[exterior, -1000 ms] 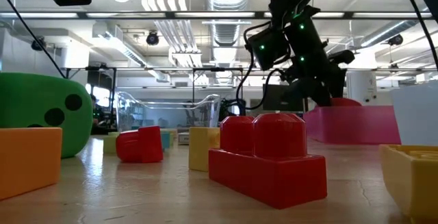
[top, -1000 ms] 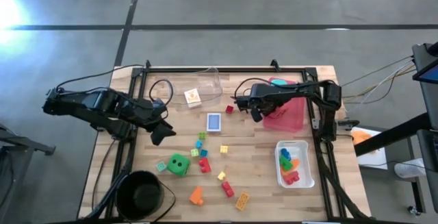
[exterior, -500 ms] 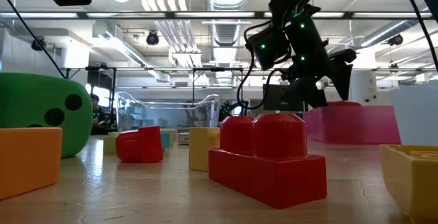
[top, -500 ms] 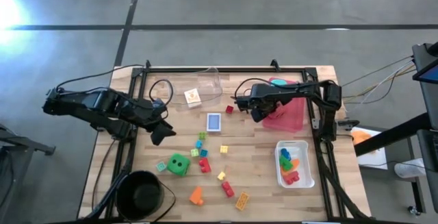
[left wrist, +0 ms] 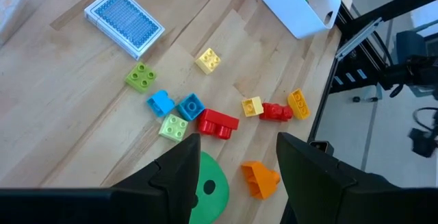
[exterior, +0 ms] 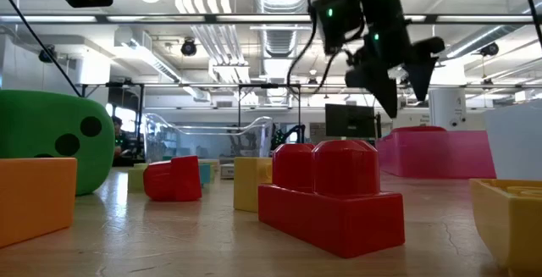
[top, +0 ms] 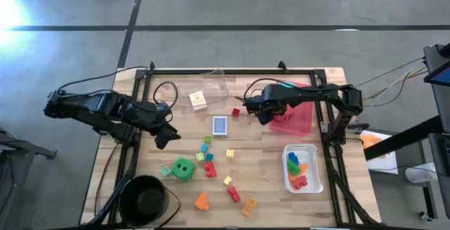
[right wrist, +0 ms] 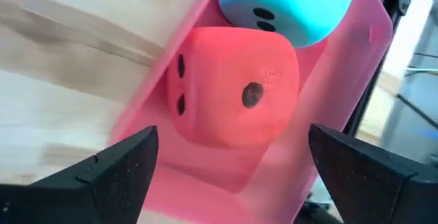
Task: Pick & Place Toys
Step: Put the yellow game piece into the white bin
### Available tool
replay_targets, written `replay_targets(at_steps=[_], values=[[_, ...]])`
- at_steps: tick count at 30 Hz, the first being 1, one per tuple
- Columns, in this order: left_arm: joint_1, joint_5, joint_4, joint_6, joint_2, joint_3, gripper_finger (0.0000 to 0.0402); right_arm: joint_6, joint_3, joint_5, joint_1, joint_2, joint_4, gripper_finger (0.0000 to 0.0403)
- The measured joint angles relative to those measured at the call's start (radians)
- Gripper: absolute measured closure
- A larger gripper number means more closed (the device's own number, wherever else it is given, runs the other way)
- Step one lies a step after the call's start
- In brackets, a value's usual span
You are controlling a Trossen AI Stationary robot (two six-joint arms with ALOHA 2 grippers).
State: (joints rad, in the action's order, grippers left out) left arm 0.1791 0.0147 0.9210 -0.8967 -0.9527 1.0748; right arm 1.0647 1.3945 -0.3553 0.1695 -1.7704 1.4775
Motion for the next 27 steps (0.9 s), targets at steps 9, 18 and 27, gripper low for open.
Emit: replay_targets(at_steps=[9, 18, 27], values=[[0.0, 0.0, 0.0, 0.003, 0.0, 0.0, 0.0205, -0.052, 0.065, 0.077, -0.055, 0.131, -0.308, 0.0034], [0.002, -0.007, 0.066, 0.007, 0.002, 0.0, 0.0205, -0.295, 0.068, 0.25, -0.154, 0.079, -0.612, 0.0034], [0.027, -0.016, 0.169, -0.026, 0.022, 0.0, 0.0205, -0.545, 0.067, 0.335, -0.302, -0.039, -0.756, 0.0034]])
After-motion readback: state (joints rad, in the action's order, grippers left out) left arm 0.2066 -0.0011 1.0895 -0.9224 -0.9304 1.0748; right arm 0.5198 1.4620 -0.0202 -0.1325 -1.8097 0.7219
